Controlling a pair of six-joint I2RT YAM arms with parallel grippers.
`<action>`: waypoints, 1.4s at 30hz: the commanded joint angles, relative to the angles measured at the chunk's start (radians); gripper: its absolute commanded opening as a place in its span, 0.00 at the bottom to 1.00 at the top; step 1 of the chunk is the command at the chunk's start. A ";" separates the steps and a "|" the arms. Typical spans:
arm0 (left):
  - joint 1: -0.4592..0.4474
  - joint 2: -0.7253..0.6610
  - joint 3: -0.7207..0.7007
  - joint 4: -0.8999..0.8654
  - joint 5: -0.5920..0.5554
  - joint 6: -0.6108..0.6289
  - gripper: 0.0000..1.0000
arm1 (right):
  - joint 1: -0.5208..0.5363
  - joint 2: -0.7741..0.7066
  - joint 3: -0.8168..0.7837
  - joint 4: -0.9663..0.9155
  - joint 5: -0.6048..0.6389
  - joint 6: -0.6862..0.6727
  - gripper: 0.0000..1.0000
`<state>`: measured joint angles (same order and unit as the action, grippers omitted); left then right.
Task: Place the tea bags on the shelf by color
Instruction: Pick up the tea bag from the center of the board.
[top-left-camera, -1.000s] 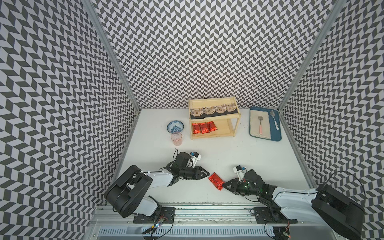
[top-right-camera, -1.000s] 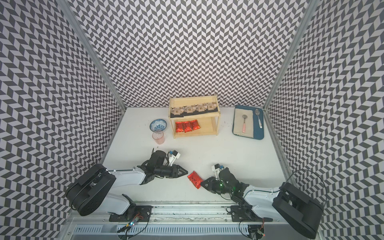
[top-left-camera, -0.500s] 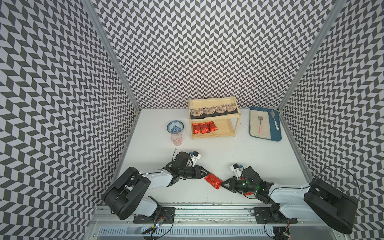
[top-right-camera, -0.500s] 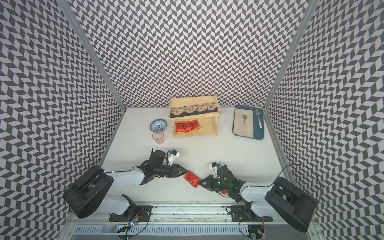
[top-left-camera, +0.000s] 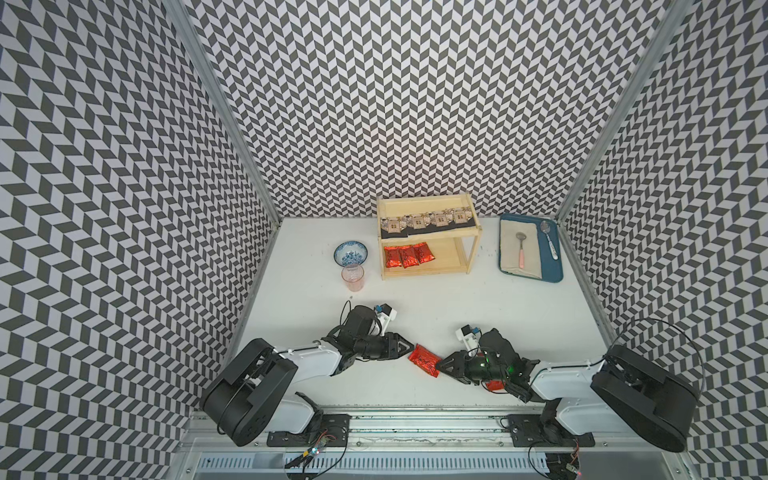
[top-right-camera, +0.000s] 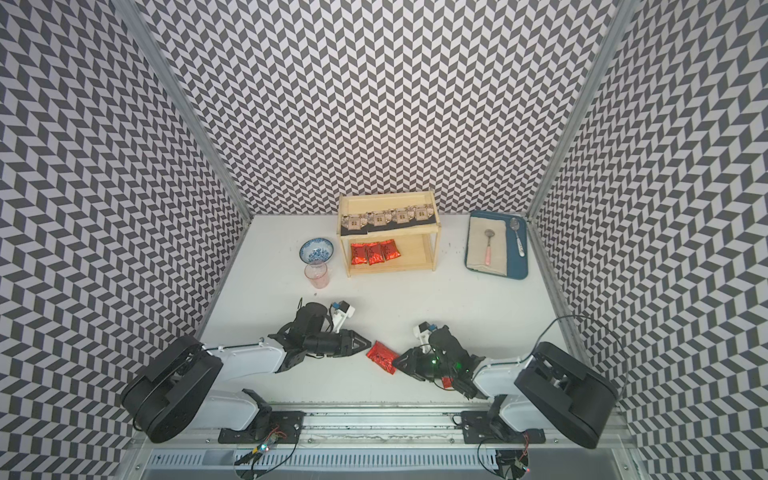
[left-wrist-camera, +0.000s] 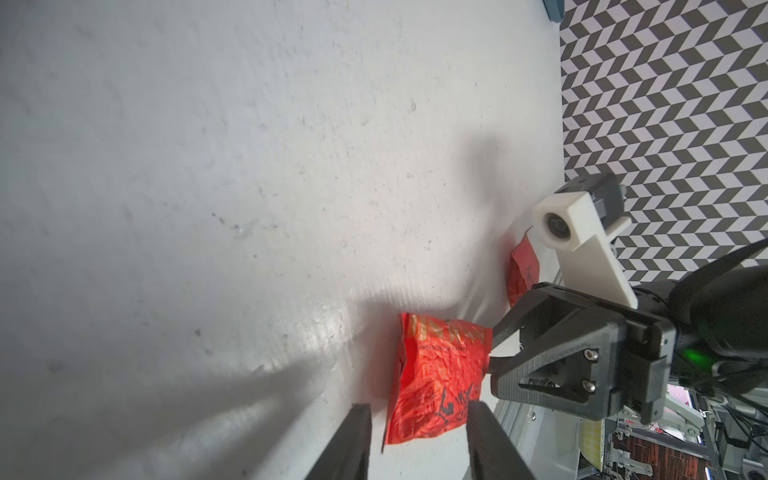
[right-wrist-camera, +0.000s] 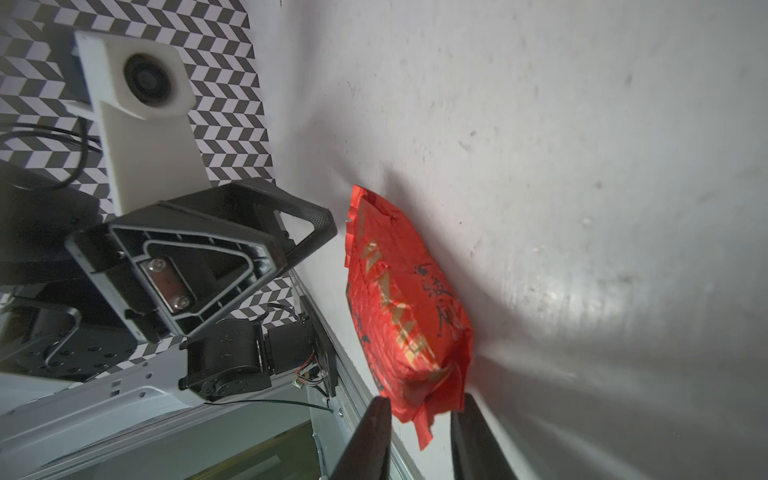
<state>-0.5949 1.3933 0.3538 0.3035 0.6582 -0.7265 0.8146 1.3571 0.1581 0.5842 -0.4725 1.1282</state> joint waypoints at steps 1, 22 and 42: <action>0.004 0.015 -0.009 0.006 0.002 0.016 0.42 | -0.006 0.015 0.026 0.053 -0.013 -0.011 0.29; 0.007 -0.003 0.011 -0.025 -0.008 0.031 0.42 | -0.025 0.040 0.056 0.011 -0.002 -0.013 0.00; 0.219 -0.255 0.236 -0.424 -0.109 0.108 0.46 | -0.231 -0.219 0.134 0.002 0.172 0.080 0.00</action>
<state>-0.3893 1.1362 0.5518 -0.0219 0.5606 -0.6666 0.6102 1.1419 0.2741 0.5133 -0.3660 1.1713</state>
